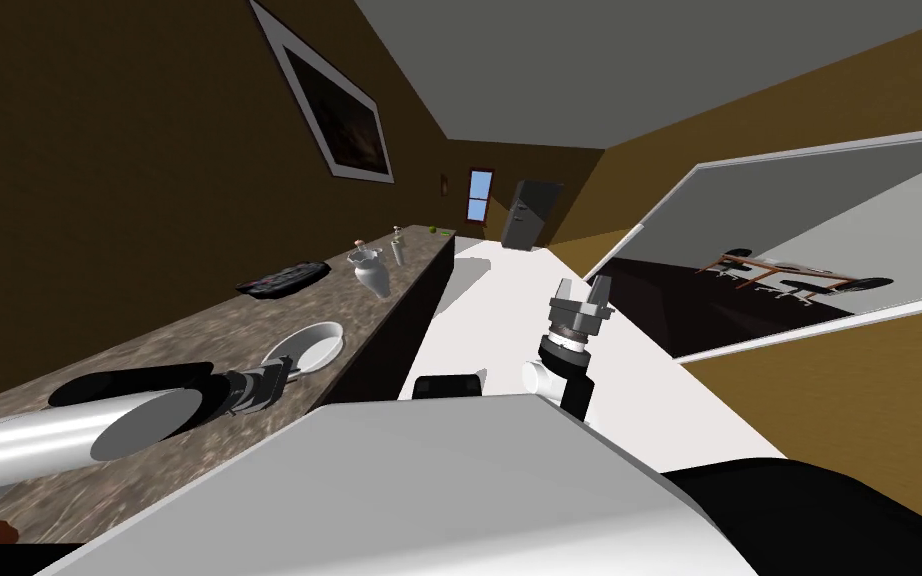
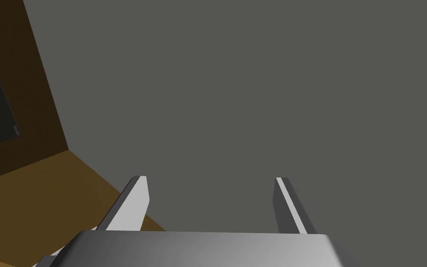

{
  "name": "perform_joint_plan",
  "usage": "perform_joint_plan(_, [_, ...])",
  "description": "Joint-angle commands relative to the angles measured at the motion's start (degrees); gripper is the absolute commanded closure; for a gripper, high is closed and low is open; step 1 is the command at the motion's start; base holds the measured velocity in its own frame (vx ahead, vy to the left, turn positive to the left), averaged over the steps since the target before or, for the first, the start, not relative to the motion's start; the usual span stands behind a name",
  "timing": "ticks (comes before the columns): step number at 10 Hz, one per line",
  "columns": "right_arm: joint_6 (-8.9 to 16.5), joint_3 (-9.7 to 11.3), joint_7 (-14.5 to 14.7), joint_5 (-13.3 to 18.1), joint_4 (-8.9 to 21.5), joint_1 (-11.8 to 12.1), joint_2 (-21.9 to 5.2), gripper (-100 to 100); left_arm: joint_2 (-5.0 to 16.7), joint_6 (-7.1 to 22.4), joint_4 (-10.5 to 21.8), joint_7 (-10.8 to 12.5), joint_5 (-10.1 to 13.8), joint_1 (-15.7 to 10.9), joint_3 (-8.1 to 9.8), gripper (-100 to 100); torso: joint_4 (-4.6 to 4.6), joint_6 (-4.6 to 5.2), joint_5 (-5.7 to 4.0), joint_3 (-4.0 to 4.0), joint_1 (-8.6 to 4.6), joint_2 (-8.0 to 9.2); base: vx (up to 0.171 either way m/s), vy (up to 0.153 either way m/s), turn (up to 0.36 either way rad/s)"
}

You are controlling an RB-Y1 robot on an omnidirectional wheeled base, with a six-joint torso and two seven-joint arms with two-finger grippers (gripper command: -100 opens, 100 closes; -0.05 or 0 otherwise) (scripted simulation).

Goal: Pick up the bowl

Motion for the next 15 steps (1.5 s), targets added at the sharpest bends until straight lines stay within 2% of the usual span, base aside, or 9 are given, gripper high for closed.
perform_joint_plan(1, [0.0, 0.0, 0.0, 0.0, 0.0, 0.0, 0.0, 0, 0.0, 0.0, 0.0, 0.0, 0.0, 0.0, 0.0, 100, 0.0, 0.0, 0.0, 0.0, 0.0, 0.0, 0.0, 0.0, 0.0])
perform_joint_plan(3, [0.0, 0.0, 0.0, 0.0, 0.0, 0.0, 0.0, 0, 0.0, 0.0, 0.0, 0.0, 0.0, 0.0, -0.01, 100, -0.01, -0.02, -0.02, -0.01, -0.02, -0.01, 0.0, 0.0, 0.0])
perform_joint_plan(4, [0.0, 0.0, 0.0, 0.0, 0.0, 0.0, 0.0, 0, 0.0, 0.0, 0.0, 0.0, 0.0, 0.0, -0.02, 0, 0.0, -0.03, -0.04, -0.01, -0.03, -0.01, 0.0, 0.0, 0.0])
perform_joint_plan(5, [0.0, 0.0, 0.0, 0.0, 0.0, 0.0, 0.0, 0, -0.1, 0.4, -2.5, -0.2, 0.3, 1.0, -0.02, 100, 0.0, -0.03, -0.05, 0.0, -0.04, -0.01, 0.049, 0.036, 0.248])
perform_joint_plan(9, [0.0, 0.0, 0.0, 0.0, 0.0, 0.0, 0.0, 0, -0.8, 1.1, -9.2, -0.7, 0.4, 4.0, -0.78, 100, -0.06, -0.03, -0.09, -0.24, 0.02, -0.45, 0.119, 0.046, 0.232])
perform_joint_plan(13, [0.0, 0.0, 0.0, 0.0, 0.0, 0.0, 0.0, 0, -1.5, 1.8, -15.8, -1.2, 0.6, 7.0, -1.53, 100, 0.0, -0.05, -0.15, -0.11, -0.03, -0.24, 0.091, 0.036, 0.204])
perform_joint_plan(14, [0.0, 0.0, 0.0, 0.0, 0.0, 0.0, 0.0, 0, -1.2, 1.9, -14.6, -1.0, 0.7, 6.4, -1.29, 100, 0.01, -0.04, -0.16, -0.11, -0.07, -0.26, 0.044, 0.007, 0.033])
perform_joint_plan(15, [0.0, 0.0, 0.0, 0.0, 0.0, 0.0, 0.0, 0, -1.3, 1.9, -14.8, -1.1, 0.7, 6.5, -1.33, 0, 0.03, 0.02, -0.17, -0.05, -0.1, -0.14, 0.007, 0.001, -0.008])
